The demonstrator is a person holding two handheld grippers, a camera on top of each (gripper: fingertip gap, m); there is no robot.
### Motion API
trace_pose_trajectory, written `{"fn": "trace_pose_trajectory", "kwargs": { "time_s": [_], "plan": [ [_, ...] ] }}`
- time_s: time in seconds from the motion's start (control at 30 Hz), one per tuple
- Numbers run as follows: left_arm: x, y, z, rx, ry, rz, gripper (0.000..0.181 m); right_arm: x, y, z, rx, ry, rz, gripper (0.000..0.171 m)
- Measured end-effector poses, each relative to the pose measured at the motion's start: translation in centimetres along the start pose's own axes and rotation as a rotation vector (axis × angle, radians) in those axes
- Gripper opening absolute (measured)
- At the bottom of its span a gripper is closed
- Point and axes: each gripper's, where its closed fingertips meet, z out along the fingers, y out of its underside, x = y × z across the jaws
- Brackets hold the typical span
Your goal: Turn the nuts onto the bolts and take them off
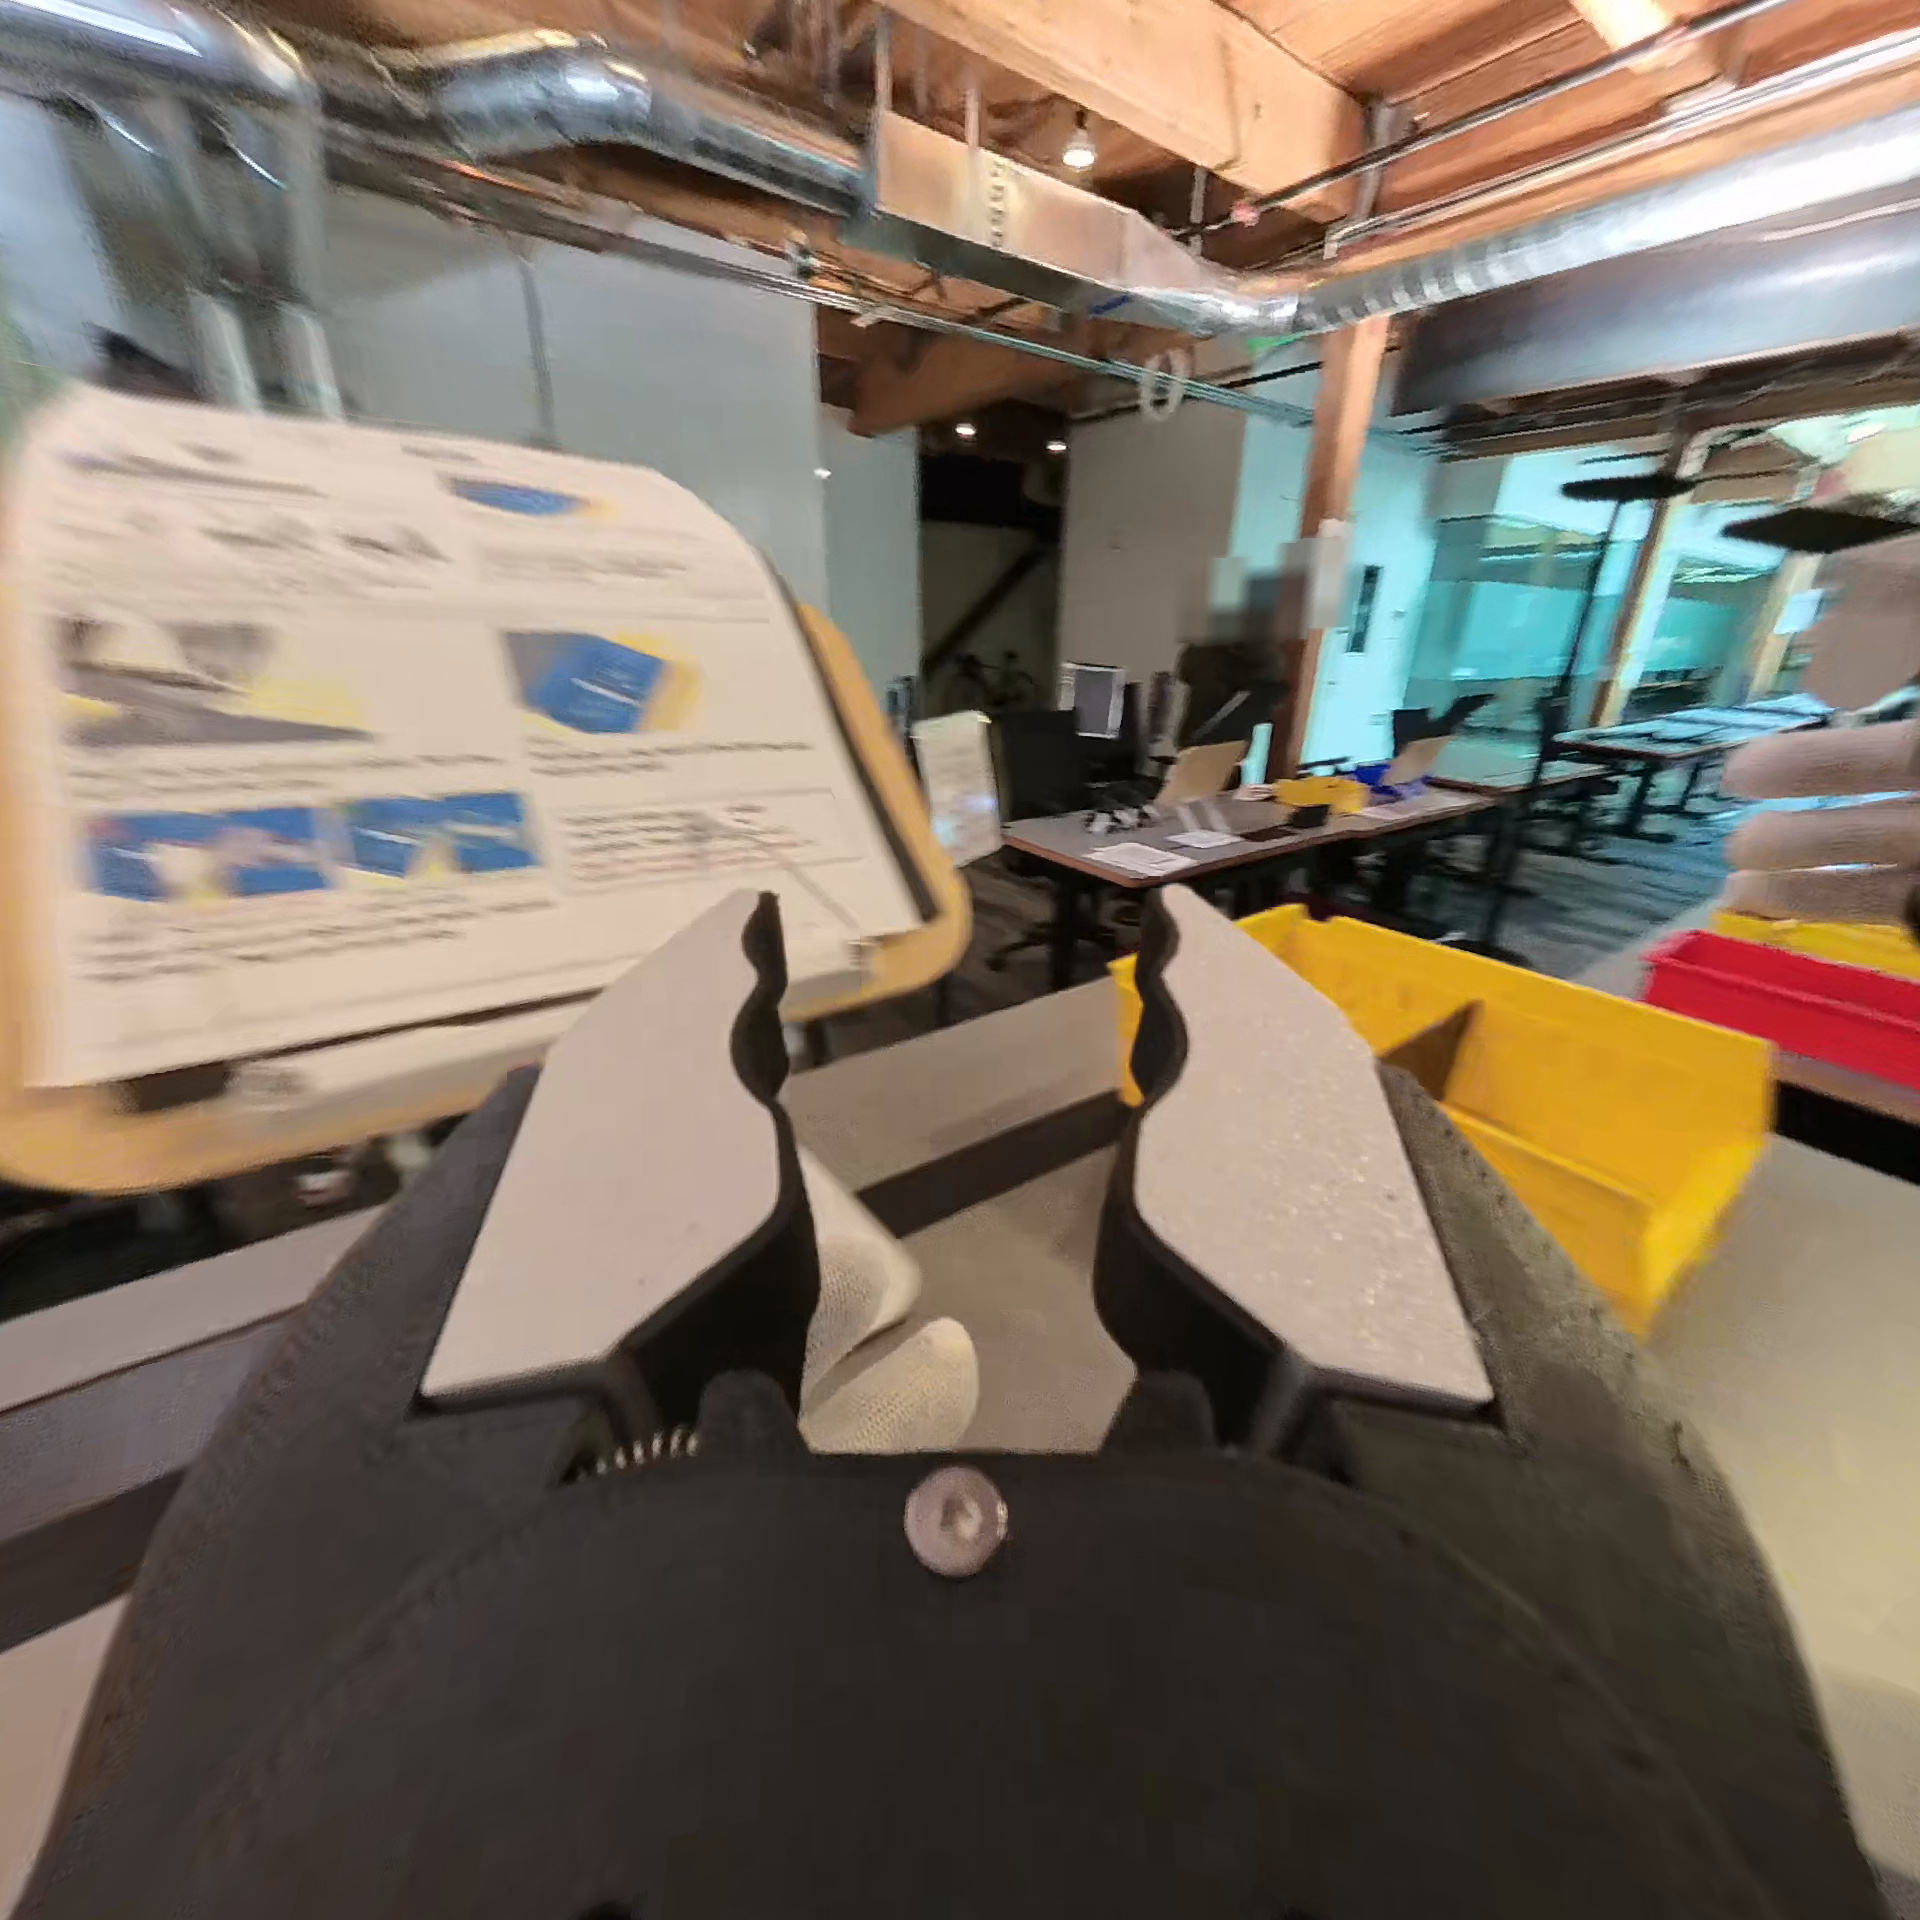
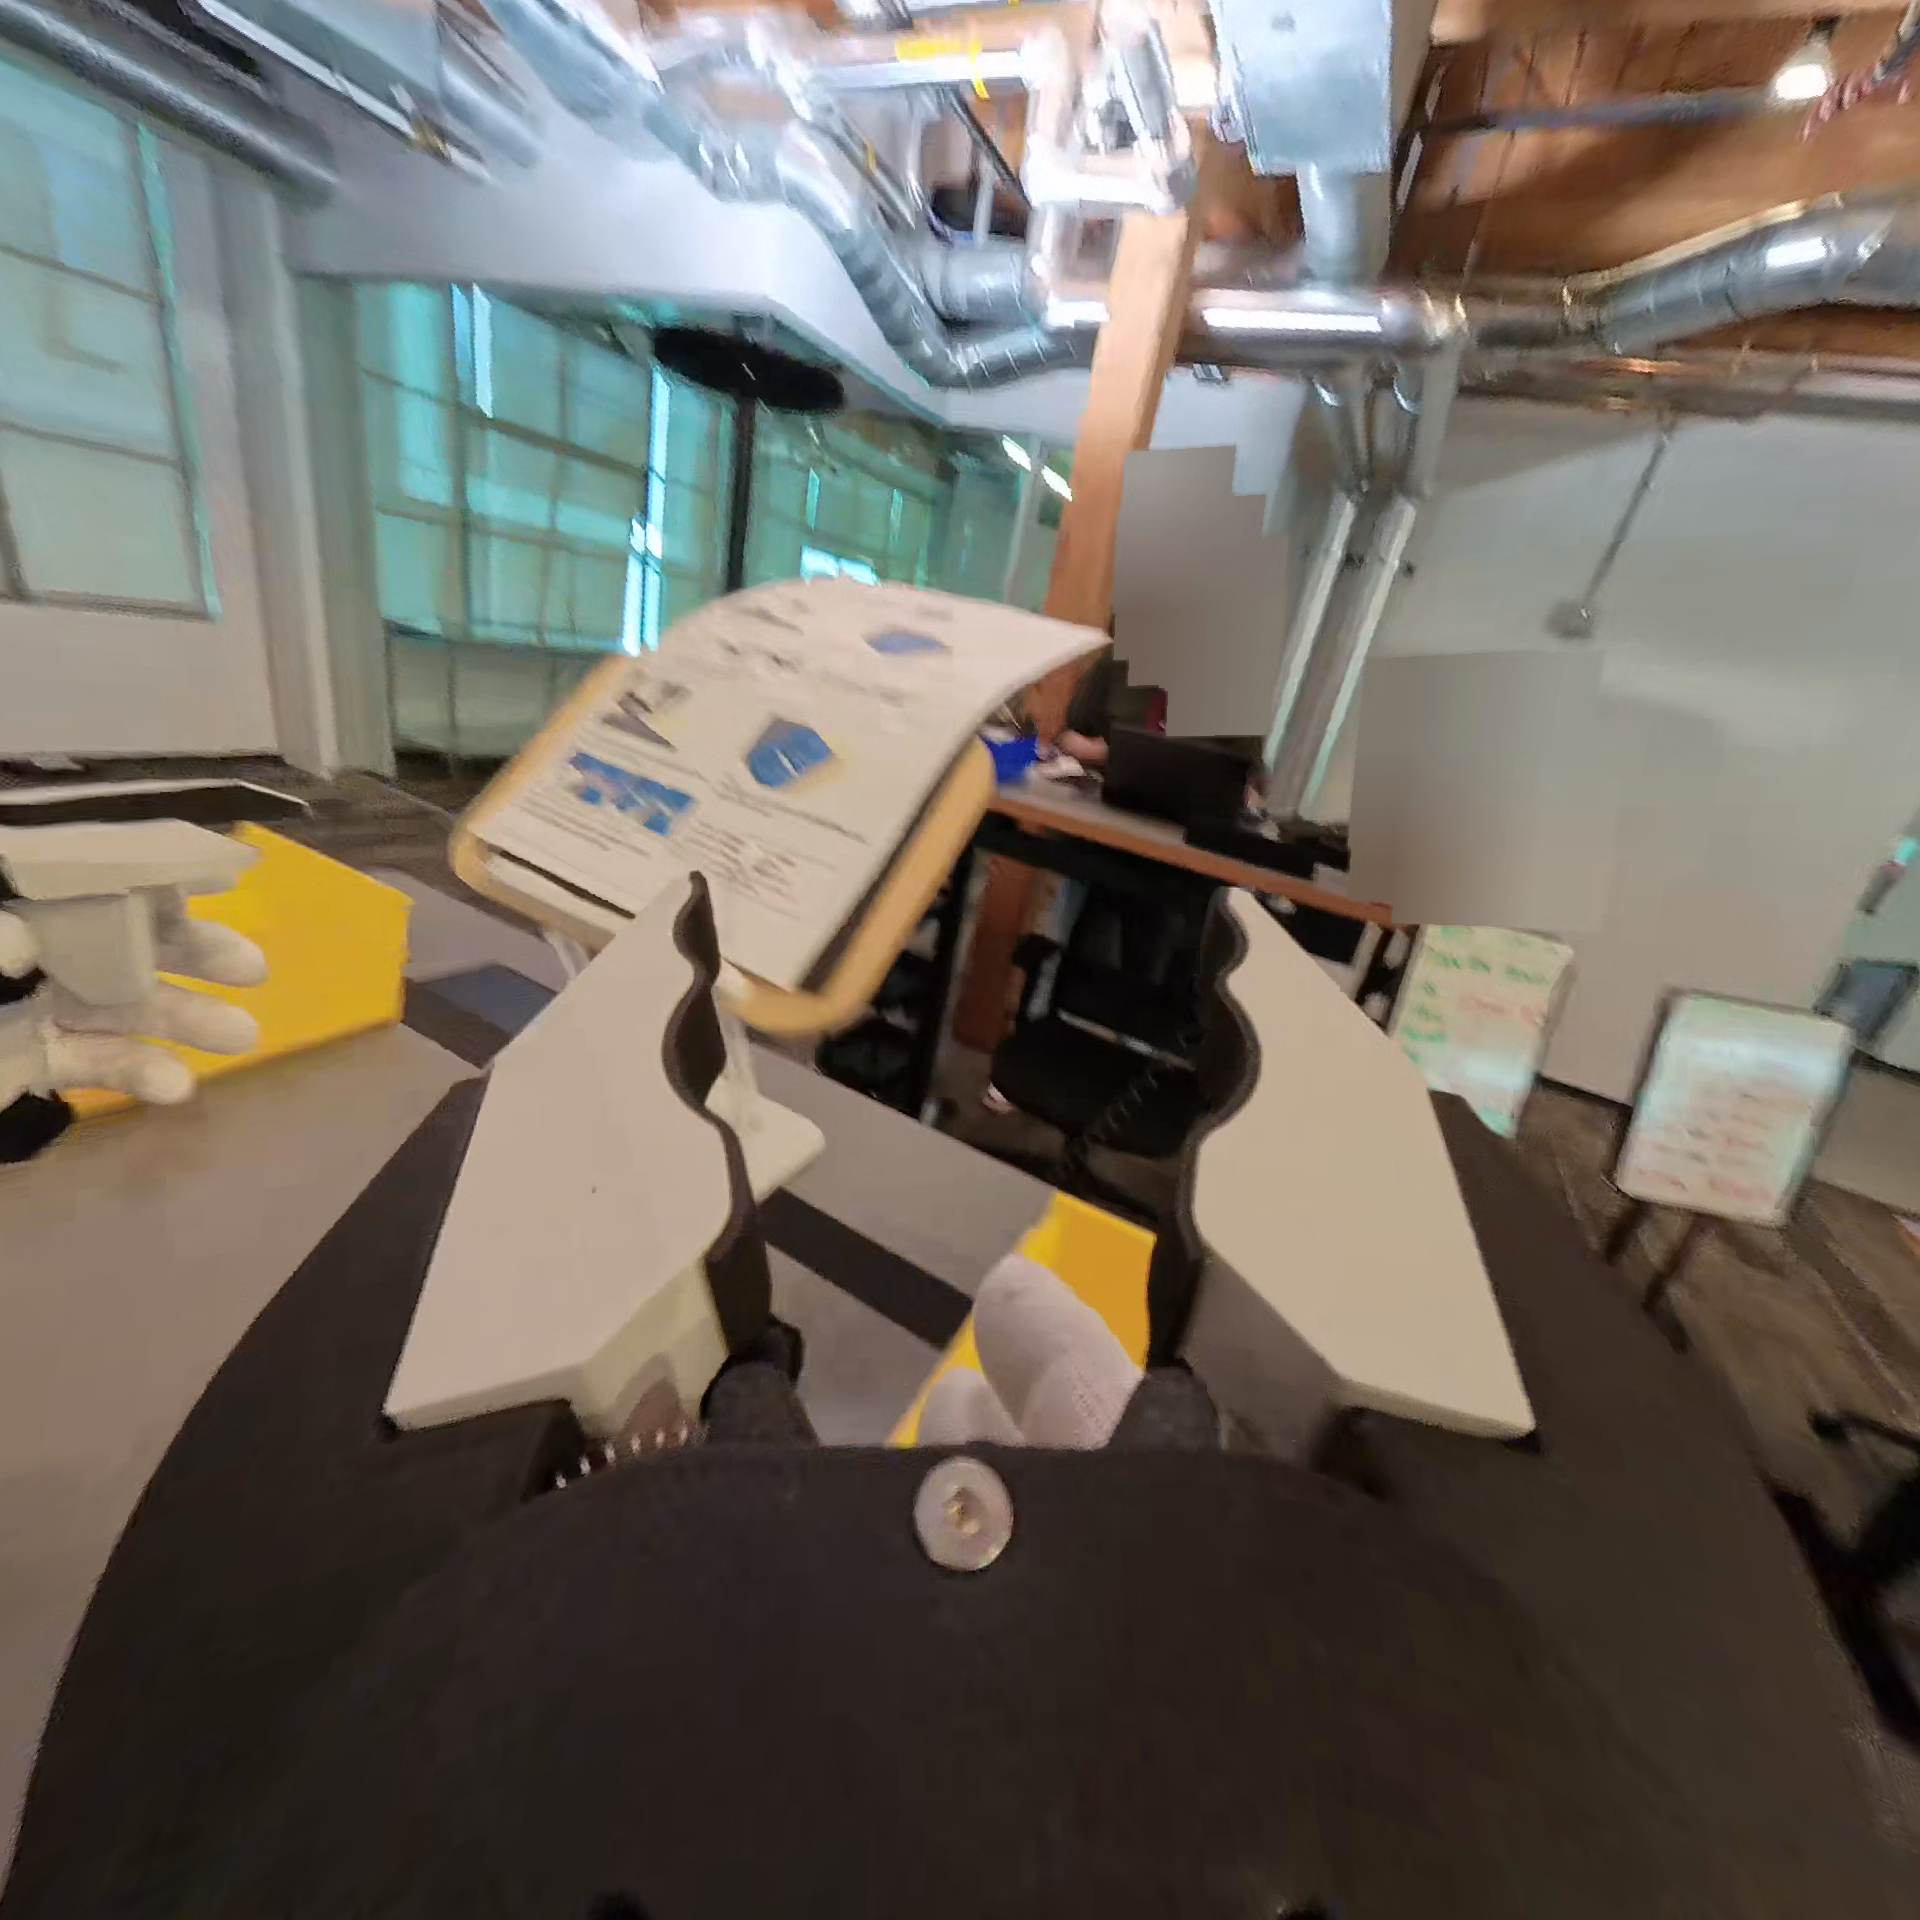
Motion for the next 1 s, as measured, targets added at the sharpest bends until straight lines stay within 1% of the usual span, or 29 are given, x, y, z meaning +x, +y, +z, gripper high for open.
{"fn": "trace_pose_trajectory", "kwargs": {
  "time_s": [0.1, 0.23, 0.3, 0.33, 0.4, 0.47, 0.53, 0.6, 0.63, 0.73, 0.77, 0.83, 0.87, 0.9, 0.97, 1.0],
  "plan": [
    [-5.6, -2.6, -3.9, 0.024, -0.132, 0.149, 0.064, -5.0, -2.0, 2.7, 0.04, -0.09, 0.027, 0.091],
    [-12.8, -5.9, -9.3, 0.058, -0.309, 0.297, 0.06, -9.3, -3.9, 5.2, 0.103, -0.161, 0.079, 0.089],
    [-17.2, -6.5, -11.8, 0.022, -0.424, 0.387, 0.06, -10.5, -4.1, 5.8, 0.117, -0.174, 0.069, 0.09],
    [-19.4, -6.9, -13.3, 0.03, -0.488, 0.412, 0.06, -10.8, -4.0, 5.9, 0.13, -0.17, 0.061, 0.089],
    [-23.1, -7.6, -16.1, 0.064, -0.58, 0.435, 0.055, -11.1, -3.6, 6.2, 0.139, -0.176, 0.077, 0.087],
    [-25.9, -7.7, -17.9, 0.038, -0.651, 0.455, 0.057, -11.2, -3.5, 6.8, 0.143, -0.197, 0.13, 0.086],
    [-26.9, -9.3, -18.9, 0.081, -0.676, 0.448, 0.056, -11.3, -4.0, 7.7, 0.129, -0.206, 0.124, 0.088],
    [-27.0, -10.9, -18.8, 0.144, -0.654, 0.432, 0.056, -11.2, -5.6, 8.7, 0.149, -0.209, 0.086, 0.089],
    [-26.9, -11.1, -18.5, 0.156, -0.635, 0.446, 0.056, -11.4, -6.4, 9.0, 0.167, -0.222, 0.081, 0.091],
    [-27.5, -10.1, -18.5, 0.116, -0.654, 0.529, 0.058, -11.0, -8.2, 8.8, 0.248, -0.213, 0.095, 0.091],
    [-27.8, -10.1, -18.8, 0.138, -0.664, 0.51, 0.056, -11.0, -8.2, 8.6, 0.267, -0.208, 0.1, 0.091],
    [-27.9, -10.0, -18.3, 0.14, -0.638, 0.437, 0.062, -10.7, -7.5, 8.3, 0.308, -0.196, 0.126, 0.09],
    [-27.7, -9.9, -17.9, 0.141, -0.627, 0.425, 0.062, -10.6, -7.0, 8.2, 0.328, -0.192, 0.151, 0.088],
    [-27.5, -9.7, -17.6, 0.144, -0.631, 0.411, 0.062, -10.5, -6.4, 8.5, 0.331, -0.2, 0.177, 0.086],
    [-26.8, -9.1, -16.4, 0.148, -0.607, 0.366, 0.062, -10.8, -5.4, 9.4, 0.297, -0.223, 0.216, 0.091],
    [-26.6, -8.8, -15.8, 0.141, -0.609, 0.354, 0.063, -11.3, -5.5, 9.7, 0.31, -0.236, 0.23, 0.09]
  ]
}}
